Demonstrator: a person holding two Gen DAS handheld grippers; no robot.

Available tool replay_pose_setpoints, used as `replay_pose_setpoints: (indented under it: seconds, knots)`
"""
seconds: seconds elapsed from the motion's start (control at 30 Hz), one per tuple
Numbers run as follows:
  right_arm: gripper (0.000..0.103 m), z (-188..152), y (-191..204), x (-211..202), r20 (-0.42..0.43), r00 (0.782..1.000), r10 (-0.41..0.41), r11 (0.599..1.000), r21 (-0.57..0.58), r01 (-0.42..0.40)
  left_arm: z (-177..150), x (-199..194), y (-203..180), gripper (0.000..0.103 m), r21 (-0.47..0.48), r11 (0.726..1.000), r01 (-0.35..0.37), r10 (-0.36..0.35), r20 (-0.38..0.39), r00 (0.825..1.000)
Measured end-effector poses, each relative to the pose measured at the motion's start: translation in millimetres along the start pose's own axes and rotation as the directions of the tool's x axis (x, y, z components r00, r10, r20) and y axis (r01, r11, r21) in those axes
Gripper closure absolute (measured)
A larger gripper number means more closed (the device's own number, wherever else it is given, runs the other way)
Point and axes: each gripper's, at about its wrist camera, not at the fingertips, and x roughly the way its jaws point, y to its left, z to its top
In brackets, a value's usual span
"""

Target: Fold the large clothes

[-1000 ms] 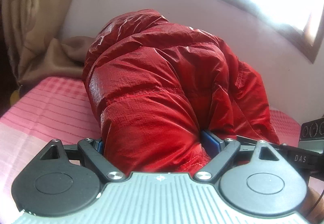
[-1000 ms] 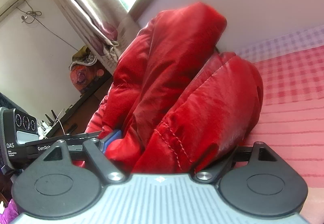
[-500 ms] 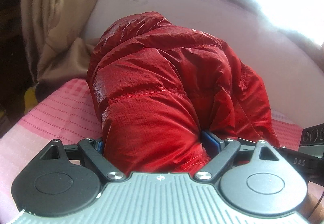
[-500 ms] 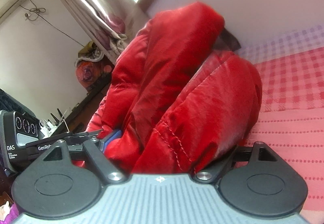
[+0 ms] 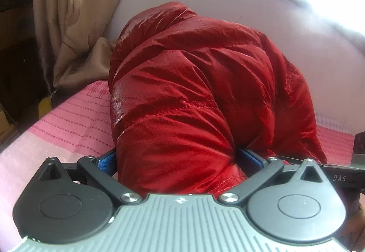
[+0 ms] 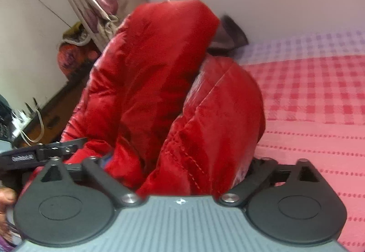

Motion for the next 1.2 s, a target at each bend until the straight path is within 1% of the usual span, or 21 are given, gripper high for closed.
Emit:
replay_pose_setpoints:
  seconds: [0.03, 0.2, 0.3, 0.47, 0.57, 0.67, 0.77, 0.9, 1.03, 1.2]
  knots:
    - [0.0, -0.6, -0.4, 0.8, 0.0, 1.0, -0.004, 1.0, 0.0, 0.004, -2.3, -2.2, -0.9, 0.0, 0.003, 1.0, 0.001, -0.001, 0.001, 1.0]
    - [0.0, -4.0, 0.2, 0.8, 0.007, 1.0, -0.024, 1.0, -0.014, 0.024, -6.7, -18.4, -12.5, 0.0, 0.006, 1.0, -0.01, 0.01, 0.008, 1.0]
    - [0.0, -1.7, 7.3, 1.5, 0.017, 0.999, -0.038, 0.999, -0.03, 0.038, -5.5, -26.2, -16.4, 0.0, 0.054, 0.997, -0.053, 0.051, 0.039, 0.998]
    - [0.0, -1.3, 15.3, -2.0, 0.03, 0.998, -0.055, 0.997, -0.051, 0.056, -8.8, -48.4, -33.4, 0.0, 0.114, 0.986, -0.12, 0.111, 0.081, 0.991]
    - [0.0, 0.9, 17.7, -4.2, 0.028, 0.998, -0.06, 0.997, -0.05, 0.061, -9.4, -58.0, -38.3, 0.0, 0.113, 0.986, -0.123, 0.114, 0.08, 0.99]
    - [0.0, 1.5, 20.0, -7.0, 0.026, 0.998, -0.064, 0.997, -0.046, 0.065, -8.2, -58.9, -38.2, 0.0, 0.102, 0.987, -0.124, 0.116, 0.079, 0.99]
    - [0.0, 3.1, 23.3, -10.1, 0.028, 0.997, -0.068, 0.996, -0.049, 0.069, -13.8, -72.4, -51.3, 0.0, 0.113, 0.984, -0.138, 0.128, 0.091, 0.988]
    - [0.0, 6.3, 25.9, -14.4, 0.027, 0.997, -0.071, 0.996, -0.05, 0.072, -5.3, -52.6, -37.5, 0.0, 0.129, 0.979, -0.155, 0.143, 0.101, 0.985]
    - [0.0, 8.8, 27.9, -21.8, 0.04, 0.997, -0.072, 0.996, -0.054, 0.075, -6.7, -54.0, -42.3, 0.0, 0.149, 0.973, -0.177, 0.16, 0.122, 0.98]
    - [0.0, 10.8, 31.1, -30.4, 0.059, 0.994, -0.093, 0.992, -0.077, 0.097, -7.9, -56.3, -45.7, 0.0, 0.167, 0.965, -0.203, 0.18, 0.139, 0.974]
